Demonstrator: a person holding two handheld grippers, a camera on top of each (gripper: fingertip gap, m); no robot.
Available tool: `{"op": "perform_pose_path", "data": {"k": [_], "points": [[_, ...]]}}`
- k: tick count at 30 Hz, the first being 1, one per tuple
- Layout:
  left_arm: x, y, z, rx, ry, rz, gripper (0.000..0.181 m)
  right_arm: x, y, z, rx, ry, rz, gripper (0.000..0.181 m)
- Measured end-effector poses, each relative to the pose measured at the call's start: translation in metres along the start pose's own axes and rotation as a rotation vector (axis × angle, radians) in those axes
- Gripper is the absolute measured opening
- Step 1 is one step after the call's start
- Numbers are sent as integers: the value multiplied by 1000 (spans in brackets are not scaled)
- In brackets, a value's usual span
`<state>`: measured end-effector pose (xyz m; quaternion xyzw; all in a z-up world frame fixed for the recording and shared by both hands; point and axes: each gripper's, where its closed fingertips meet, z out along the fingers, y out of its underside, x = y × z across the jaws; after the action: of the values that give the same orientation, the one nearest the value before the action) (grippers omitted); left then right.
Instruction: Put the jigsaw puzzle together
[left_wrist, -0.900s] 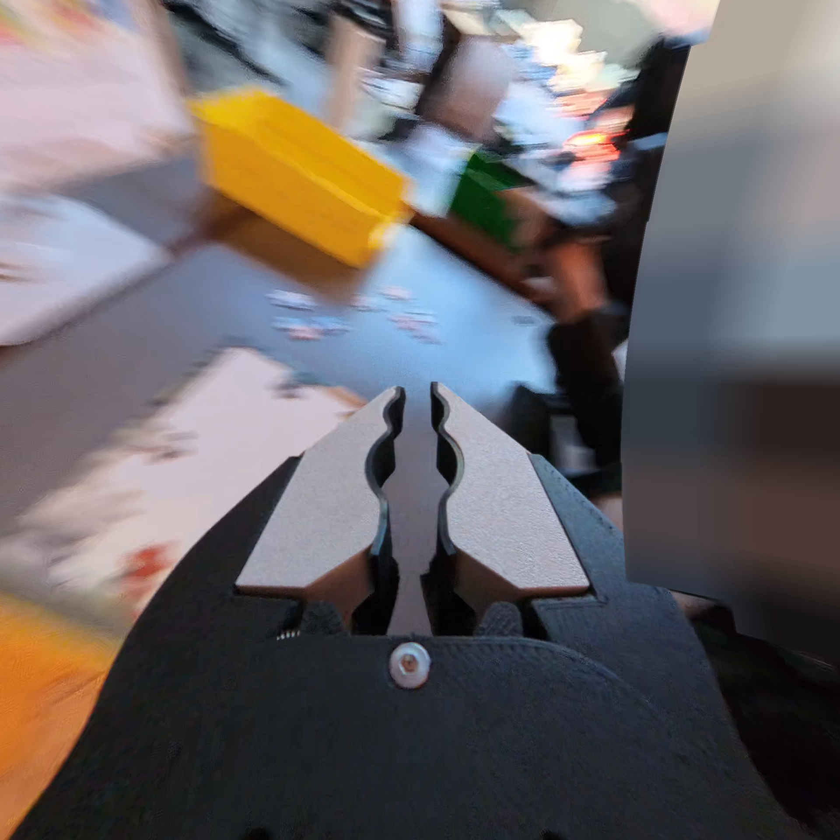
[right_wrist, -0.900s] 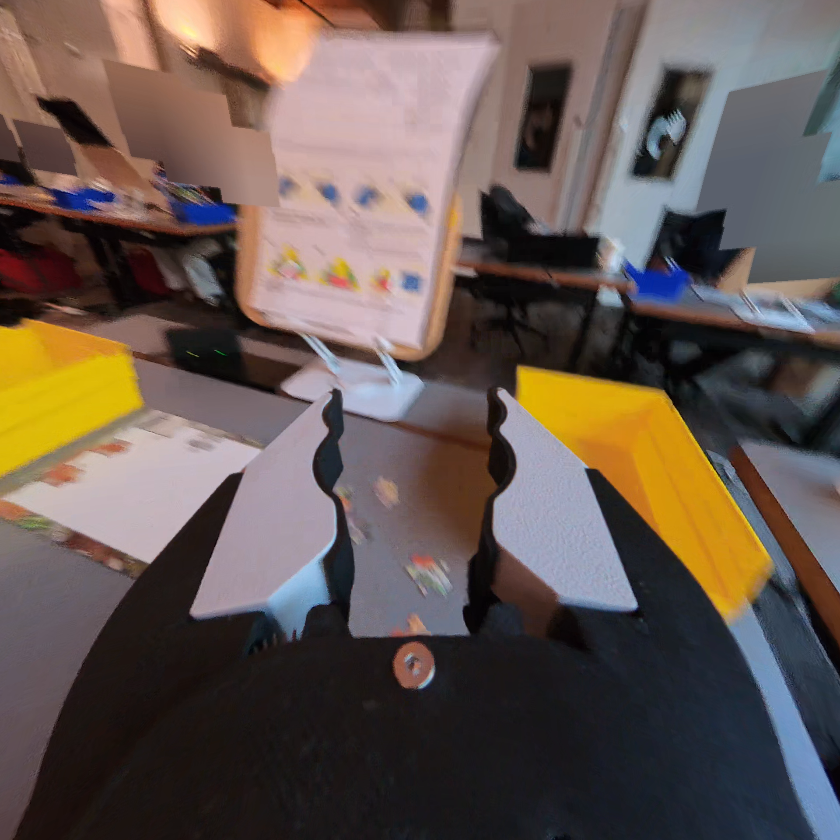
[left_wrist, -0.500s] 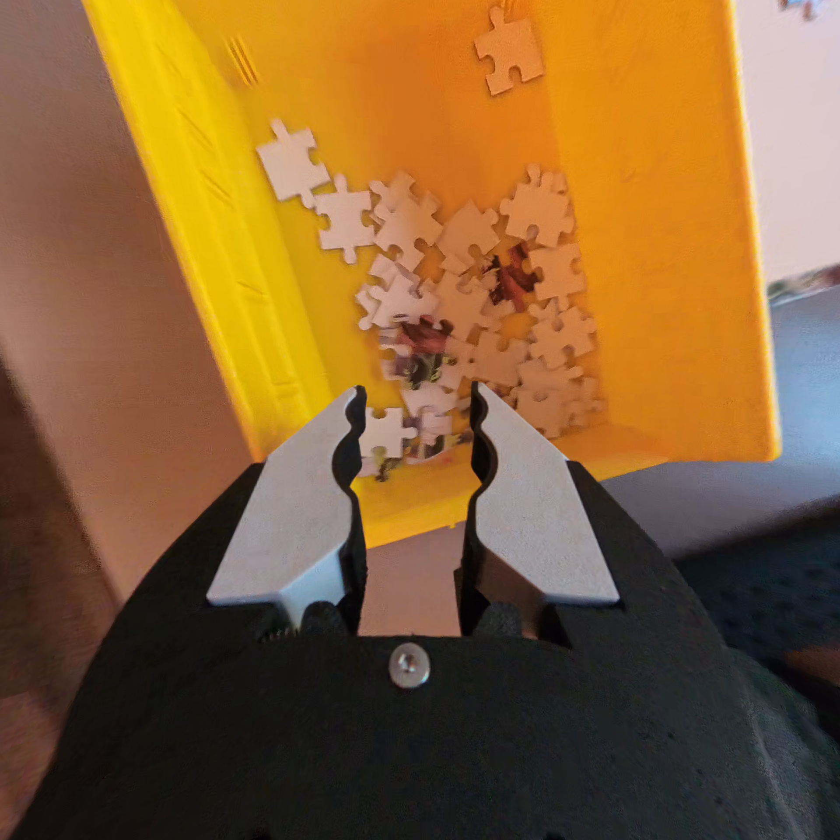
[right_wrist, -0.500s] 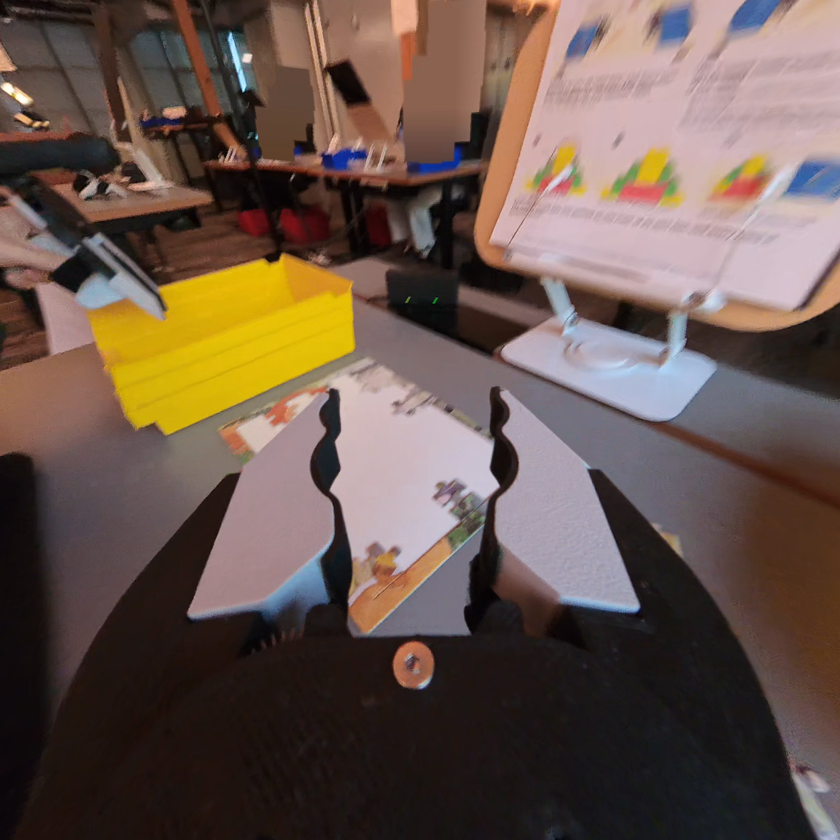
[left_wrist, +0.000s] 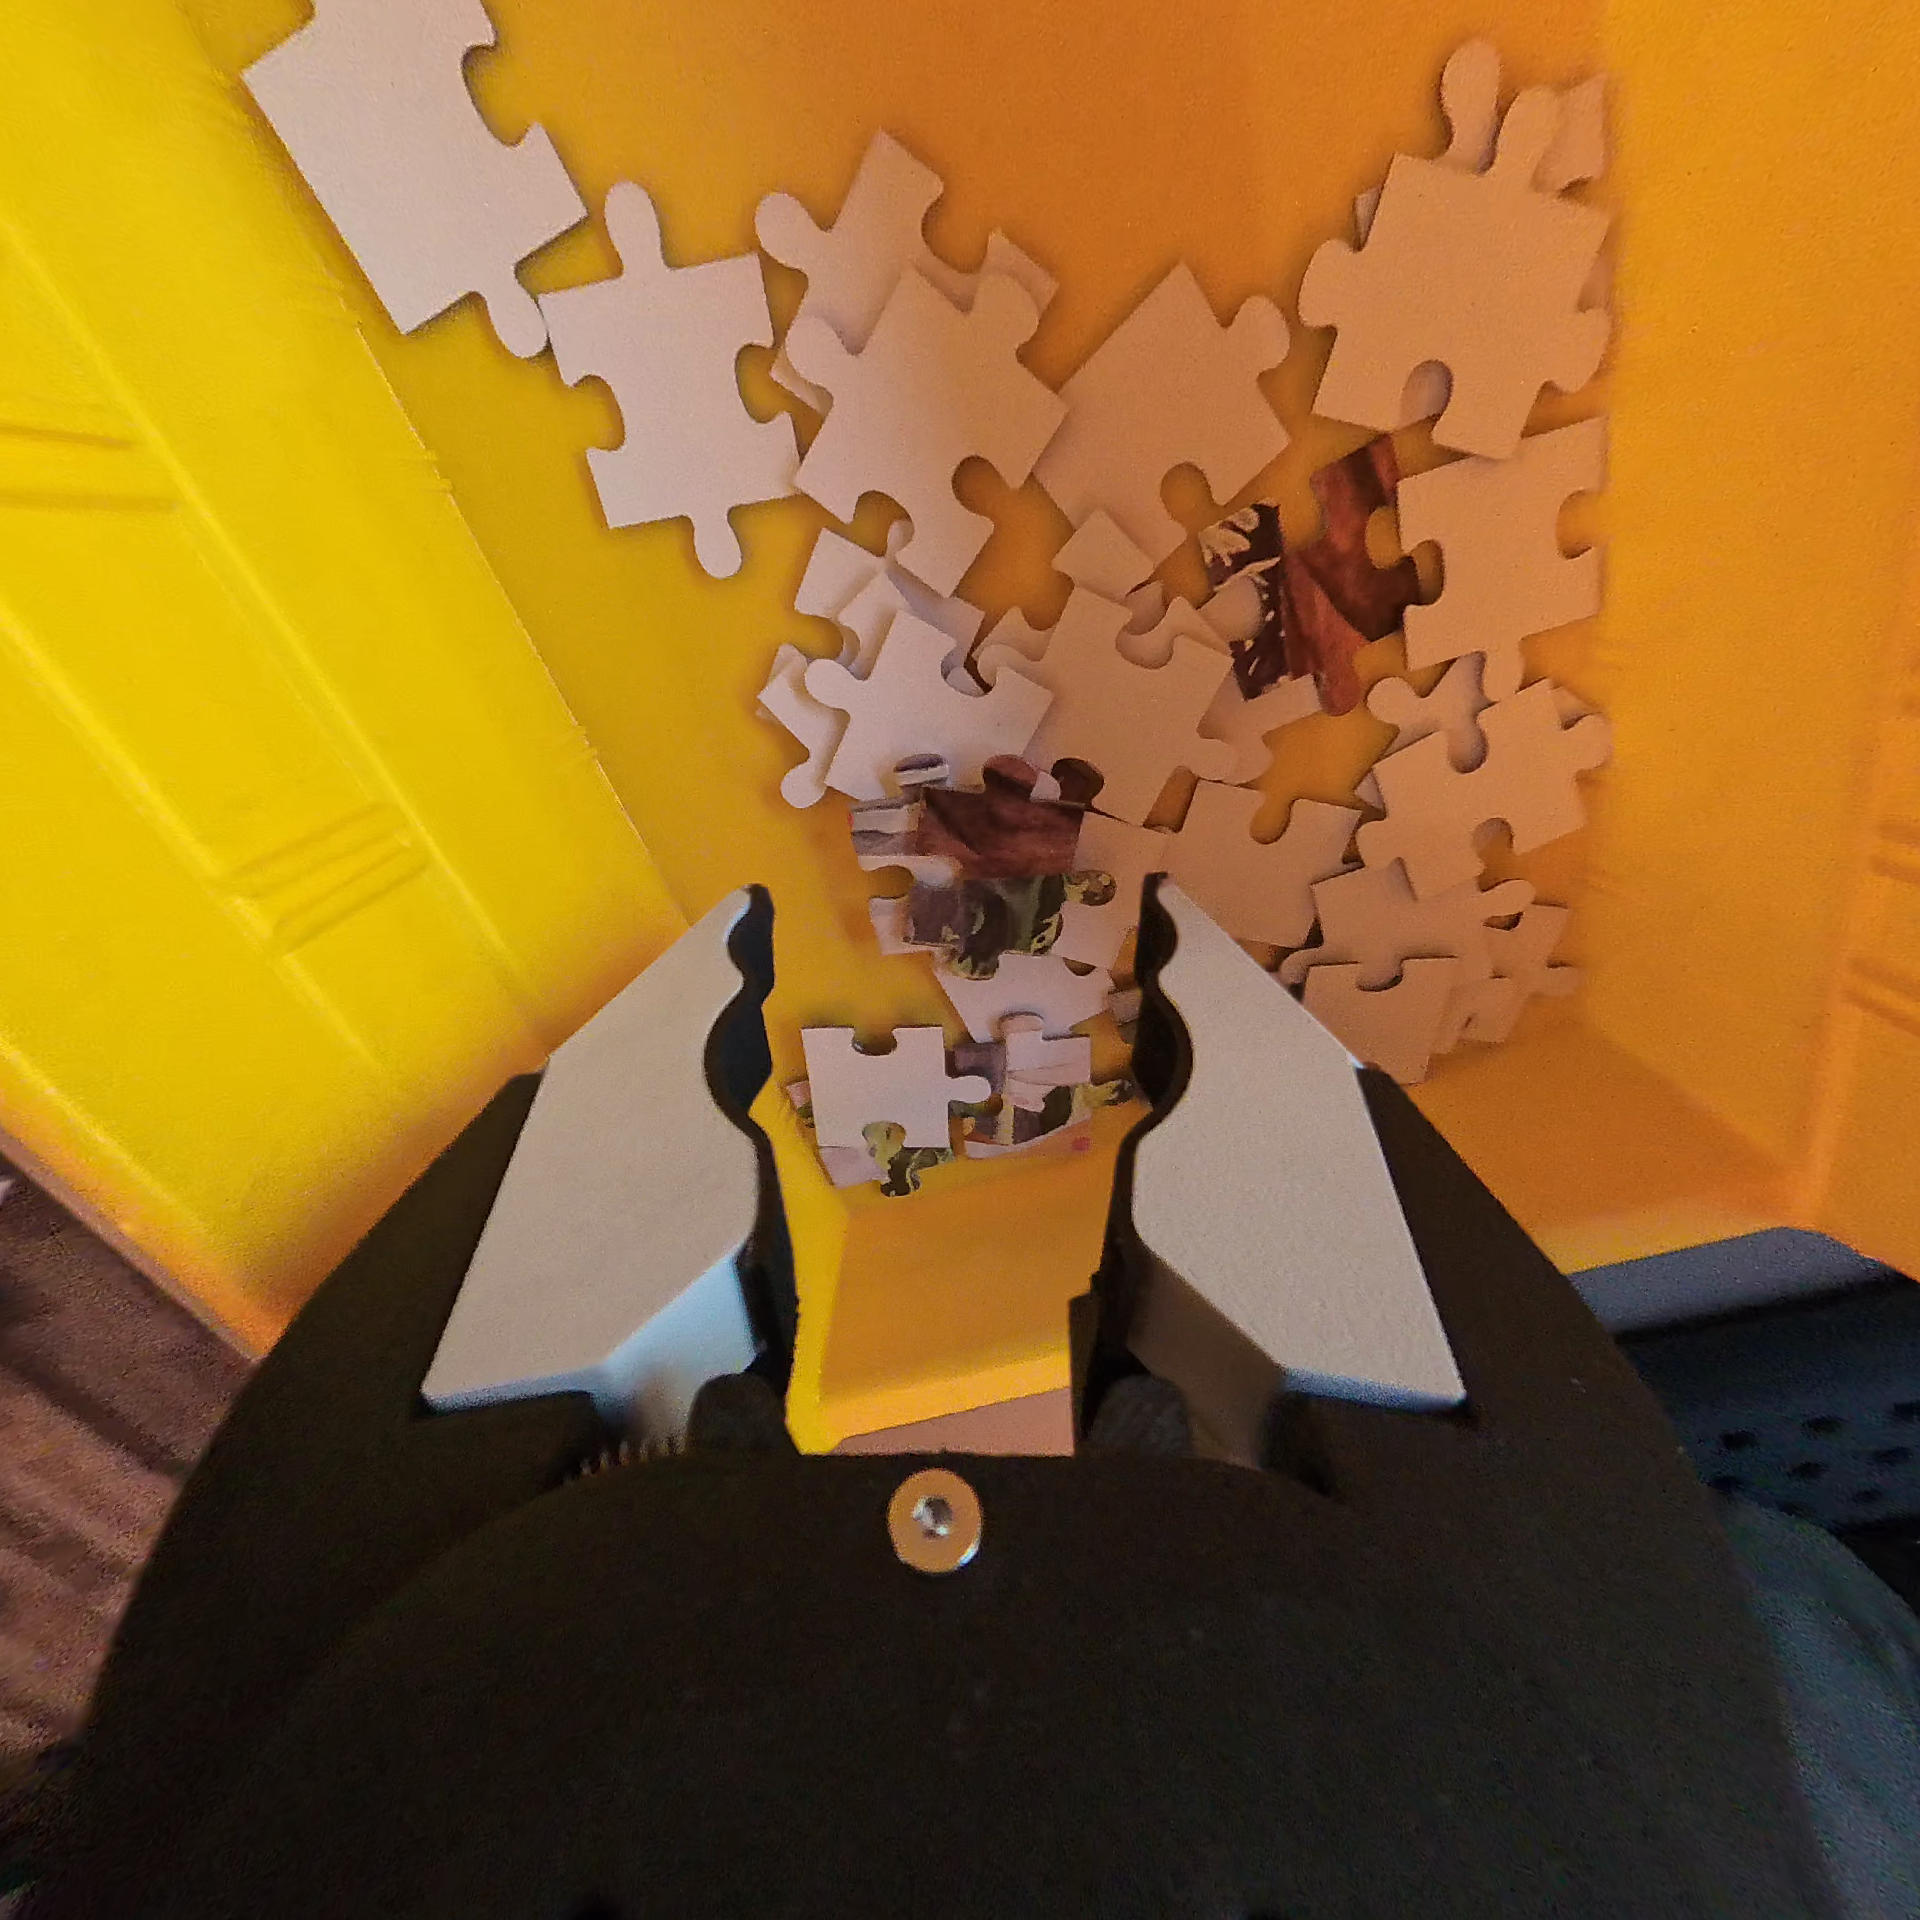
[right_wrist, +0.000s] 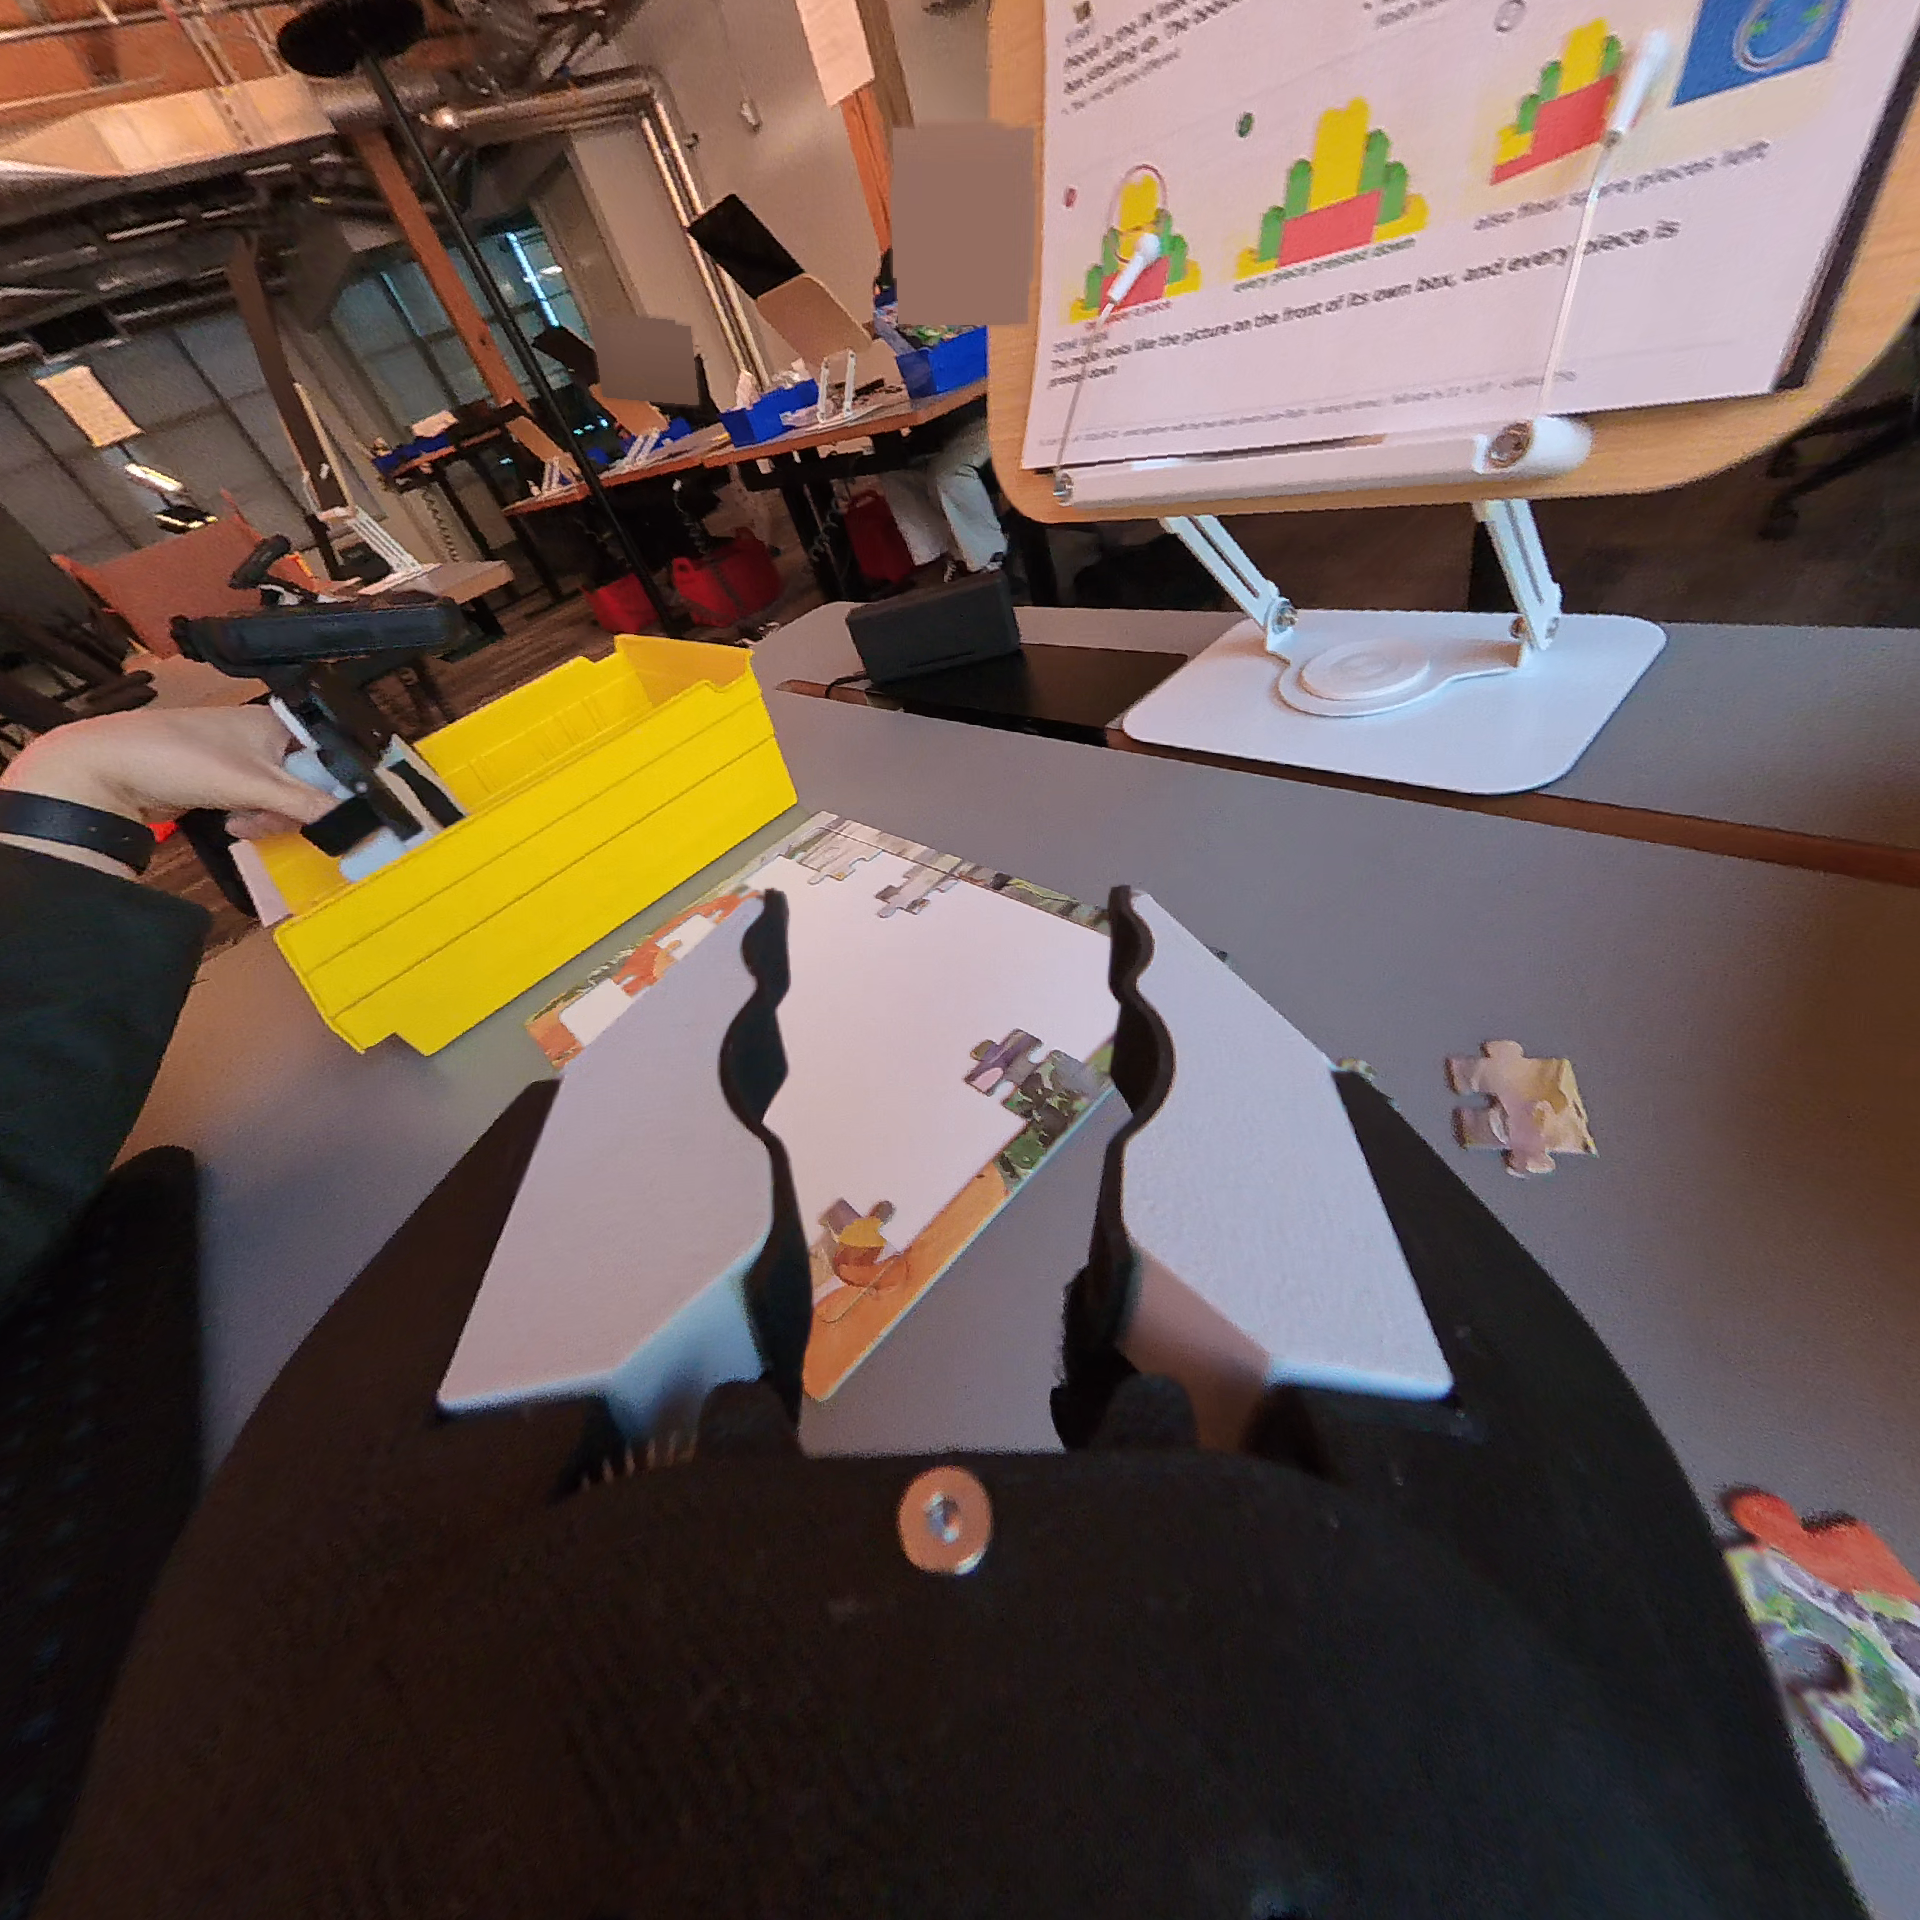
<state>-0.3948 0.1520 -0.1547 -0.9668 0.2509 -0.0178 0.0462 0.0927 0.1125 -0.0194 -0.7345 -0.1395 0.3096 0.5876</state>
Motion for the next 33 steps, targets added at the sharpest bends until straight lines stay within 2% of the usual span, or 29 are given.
{"op": "perform_pose_path", "data": {"k": [4, 6, 10, 12, 15, 18, 23, 25, 28, 31, 33], "points": [[2, 5, 6, -58, -3, 23, 52, 4, -1, -4, -4, 12, -4, 61], [7, 4, 8, -58, 41, 10, 42, 4, -2, -5, -3, 16, -14, 61], [4, 6, 6, -64, 42, -5, 32, 4, -3, -6, -4, 18, -17, 61], [1, 7, -1, -45, 26, -4, 19, 3, -4, -7, 2, 10, -8, 61], [0, -1, -22, 56, 13, -16, 1, 2, -4, -6, 5, 5, -6, 60], [6, -11, -41, 156, 27, -8, 0, 2, -2, -6, -1, 6, -10, 60], [20, -18, -52, 214, 94, 11, 0, 1, -1, -5, -3, -4, 0, 60], [37, -25, -64, 267, 193, 8, 0, -1, 0, -3, -4, -15, 5, 59], [71, -49, -101, 447, 388, 31, 0, -12, 3, 2, -10, -70, 21, 58], [117, -77, -150, 659, 598, 121, 0, -39, 6, 12, -5, -184, 14, 56], [155, -89, -174, 733, 743, 206, 0, -64, 7, 17, -1, -279, -13, 52]]}}
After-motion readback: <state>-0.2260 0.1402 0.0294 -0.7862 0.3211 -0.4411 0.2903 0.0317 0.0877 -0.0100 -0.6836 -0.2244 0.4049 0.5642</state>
